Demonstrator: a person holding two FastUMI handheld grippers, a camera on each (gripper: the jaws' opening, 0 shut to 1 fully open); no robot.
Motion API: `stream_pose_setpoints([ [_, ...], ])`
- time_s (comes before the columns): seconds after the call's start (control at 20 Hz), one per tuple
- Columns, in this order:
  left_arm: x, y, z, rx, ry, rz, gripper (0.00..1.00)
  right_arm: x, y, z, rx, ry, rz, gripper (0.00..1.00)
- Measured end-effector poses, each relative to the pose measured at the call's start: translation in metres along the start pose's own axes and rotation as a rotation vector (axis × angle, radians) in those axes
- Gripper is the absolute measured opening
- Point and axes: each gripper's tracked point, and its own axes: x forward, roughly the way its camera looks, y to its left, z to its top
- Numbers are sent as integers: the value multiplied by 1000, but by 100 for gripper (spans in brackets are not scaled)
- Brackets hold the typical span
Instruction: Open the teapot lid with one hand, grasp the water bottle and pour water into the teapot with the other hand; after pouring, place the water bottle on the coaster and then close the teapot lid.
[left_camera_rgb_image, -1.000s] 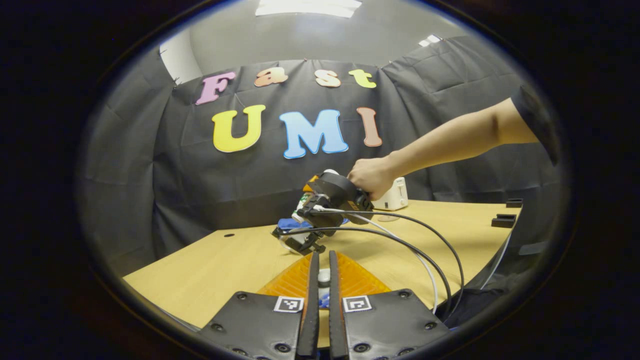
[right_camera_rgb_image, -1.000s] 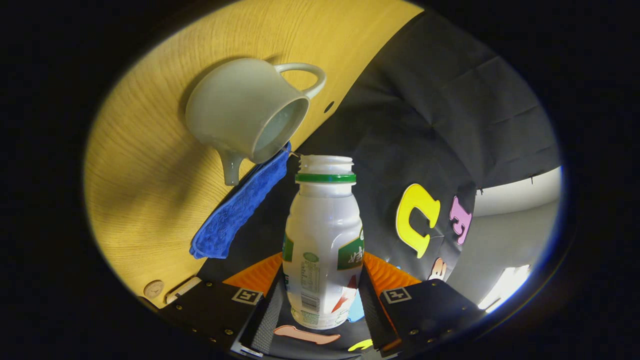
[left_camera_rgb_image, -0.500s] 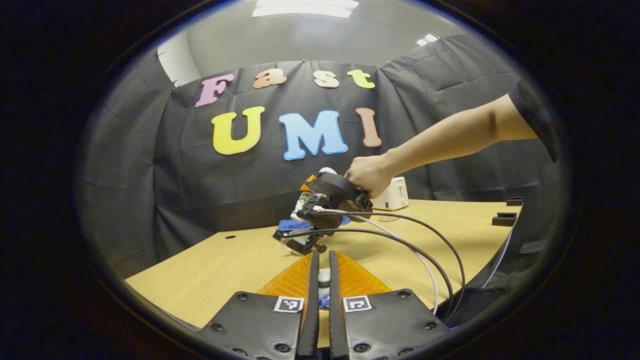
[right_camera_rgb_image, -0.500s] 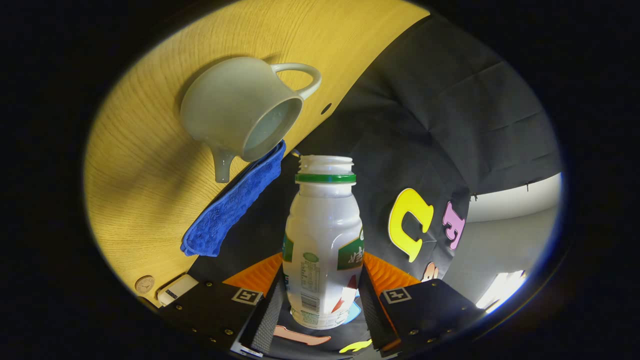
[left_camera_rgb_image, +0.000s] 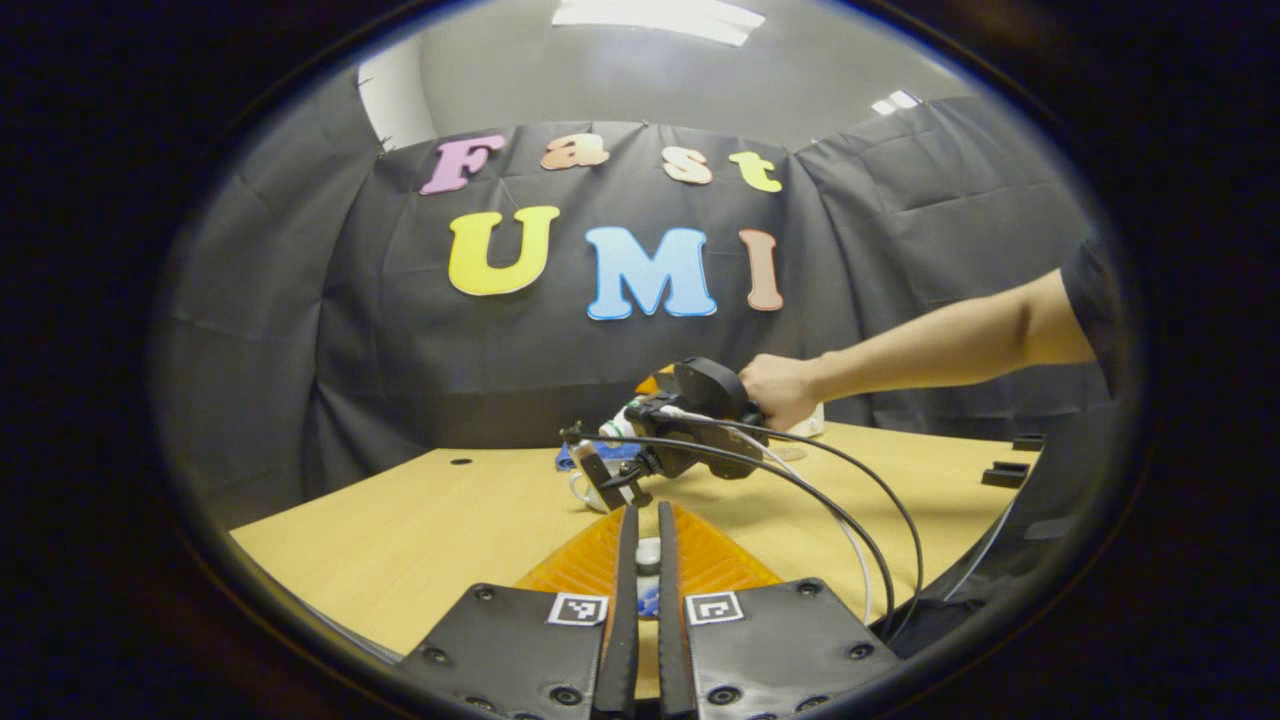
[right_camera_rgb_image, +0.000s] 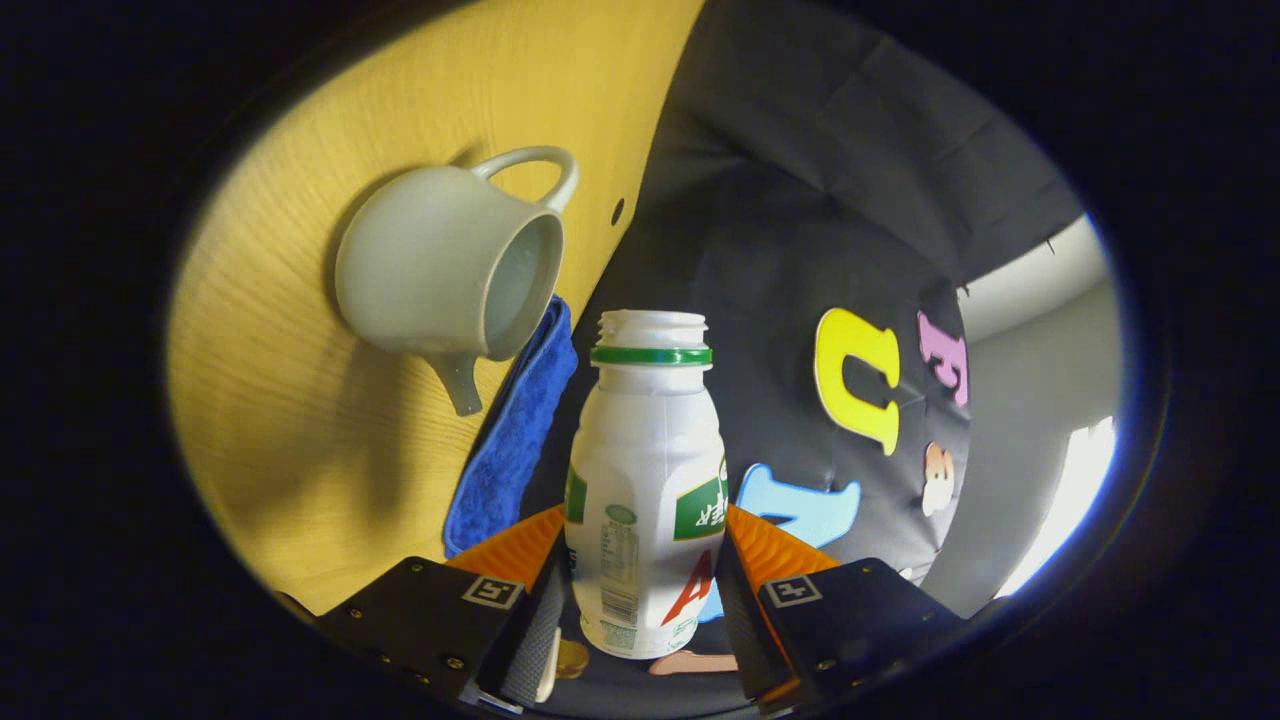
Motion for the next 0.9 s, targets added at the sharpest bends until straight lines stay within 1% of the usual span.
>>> stream_pose_setpoints([
  [0.1,2,8,1,-29,1,12,19,0,12,2,147,4,42,73],
  [0.15,3,12,1,-41,5,17,15,-2,15,4,219,3,55,73],
  [0.2,6,17,3,-46,5,25,19,-4,17,7,295,1,72,73],
  [0.25,11,22,7,-44,-4,32,14,-6,20,8,373,2,90,73],
  [0.3,18,28,15,-41,-20,39,19,-8,21,9,447,12,102,72],
  [0.4,41,39,28,-41,-41,45,19,-13,20,7,605,37,124,73],
  [0.45,54,42,36,-40,-51,43,14,-16,18,4,688,47,134,73],
  [0.55,81,47,42,-42,-62,42,14,-27,10,-2,854,56,131,73],
  [0.6,94,47,46,-54,-69,36,19,-34,8,-6,937,59,130,73],
  [0.65,105,45,48,-66,-72,28,14,-42,5,-12,1017,64,128,73],
  [0.7,116,45,49,-73,-72,22,14,-50,0,-19,1101,73,123,73],
  [0.75,127,45,51,-75,-70,21,19,-59,-5,-27,1188,75,122,73],
  [0.8,140,46,53,-70,-71,20,19,-70,-8,-36,1286,80,117,73],
  [0.85,153,45,54,-67,-67,19,14,-83,-10,-45,1389,83,122,73],
  [0.9,168,44,52,-68,-60,13,19,-96,-13,-53,1502,79,123,73],
])
